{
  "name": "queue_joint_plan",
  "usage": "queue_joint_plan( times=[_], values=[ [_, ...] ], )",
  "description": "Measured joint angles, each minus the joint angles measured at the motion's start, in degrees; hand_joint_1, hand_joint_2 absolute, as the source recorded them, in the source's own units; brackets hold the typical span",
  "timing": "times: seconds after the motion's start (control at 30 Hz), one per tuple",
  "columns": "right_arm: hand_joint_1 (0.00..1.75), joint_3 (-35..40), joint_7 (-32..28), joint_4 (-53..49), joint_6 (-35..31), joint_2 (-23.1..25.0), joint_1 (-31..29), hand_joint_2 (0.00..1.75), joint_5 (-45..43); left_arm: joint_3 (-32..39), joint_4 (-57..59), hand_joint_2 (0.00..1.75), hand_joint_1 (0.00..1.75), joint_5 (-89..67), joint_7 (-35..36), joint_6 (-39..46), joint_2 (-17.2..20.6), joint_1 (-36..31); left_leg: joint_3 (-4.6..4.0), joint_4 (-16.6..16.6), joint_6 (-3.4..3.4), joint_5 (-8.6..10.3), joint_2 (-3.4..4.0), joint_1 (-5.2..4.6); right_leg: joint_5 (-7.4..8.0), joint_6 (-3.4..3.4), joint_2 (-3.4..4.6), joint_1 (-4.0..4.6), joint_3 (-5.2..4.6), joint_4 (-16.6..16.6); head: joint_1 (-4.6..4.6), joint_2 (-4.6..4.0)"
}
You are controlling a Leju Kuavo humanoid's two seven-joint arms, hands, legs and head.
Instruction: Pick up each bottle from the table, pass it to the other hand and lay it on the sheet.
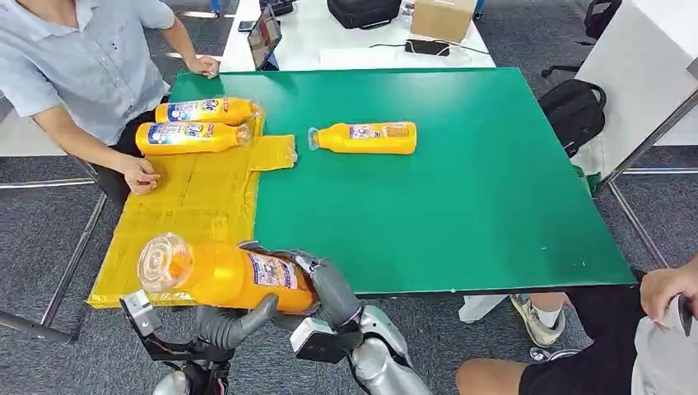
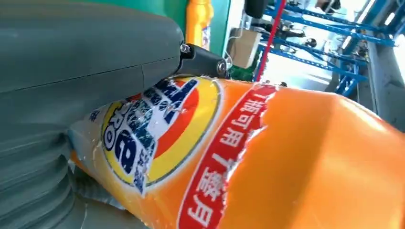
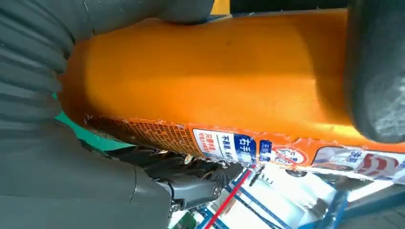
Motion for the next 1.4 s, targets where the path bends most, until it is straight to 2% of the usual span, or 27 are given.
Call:
queue_joint_plan(
  times=[0.07,0.1,0.37,0.53,0.73,1.0,1.2,1.4],
  values=[
    [0.00,0.0,0.2,0.3,-0.1,-0.1,0.2,1.75,0.3,0.2,0.5,1.75,1.75,0.5,0.5,-0.1,0.0,0.0,0.00,0.0,0.00,0.00,0.00,0.00,0.00,0.00,0.00,0.00,0.00,0.0,0.00,0.00],
    [0.00,0.0,0.4,0.5,-0.4,-0.2,0.3,0.00,0.6,0.2,0.8,1.75,1.75,0.5,0.7,0.0,0.0,-0.1,0.00,0.0,0.00,0.00,-0.01,0.00,0.00,0.00,0.00,0.00,0.00,0.0,0.02,0.00],
    [0.00,0.0,1.5,1.3,-4.7,-0.6,1.5,0.00,4.7,1.3,2.6,1.75,1.75,-1.1,4.2,3.8,-0.1,-1.1,-0.01,0.0,0.00,0.00,-0.02,0.00,0.00,0.00,0.00,0.00,0.00,0.0,0.00,0.00],
    [0.00,0.1,1.5,1.4,-6.6,-0.9,2.5,0.00,7.4,3.6,3.7,1.75,1.75,-12.8,9.0,13.0,0.0,-2.6,-0.01,0.0,0.00,0.00,-0.01,0.00,0.00,0.00,0.00,0.00,0.01,0.0,0.02,0.00],
    [0.00,0.6,0.5,1.0,-7.3,-1.0,2.5,0.00,8.9,8.2,5.9,1.75,1.75,-24.2,11.8,20.3,0.5,-6.0,-0.02,0.0,-0.01,0.02,-0.03,0.02,0.00,0.00,0.00,0.02,0.00,0.0,0.00,0.00],
    [0.00,0.6,-1.0,-0.2,-7.3,-1.0,2.7,0.00,8.5,14.0,7.0,1.75,1.75,-38.6,12.4,23.5,1.3,-14.0,-0.02,0.0,-0.01,0.04,-0.04,0.02,0.01,0.00,0.00,0.02,0.04,0.0,0.02,0.00],
    [0.00,0.6,-1.0,-0.7,-7.2,-1.0,2.8,0.00,8.4,14.9,7.3,1.75,1.75,-39.8,12.5,23.9,1.3,-16.1,-0.01,0.0,-0.01,0.03,-0.02,0.01,0.00,0.00,0.01,0.00,0.01,0.0,0.02,0.00],
    [0.00,0.7,-1.2,-0.7,-5.9,-1.0,2.8,0.00,7.3,13.6,10.1,1.75,1.75,-57.0,13.8,28.3,1.9,-20.4,-0.02,0.0,-0.01,0.04,-0.04,0.01,0.01,0.00,0.00,0.01,-0.01,0.0,0.02,0.00]
  ],
)
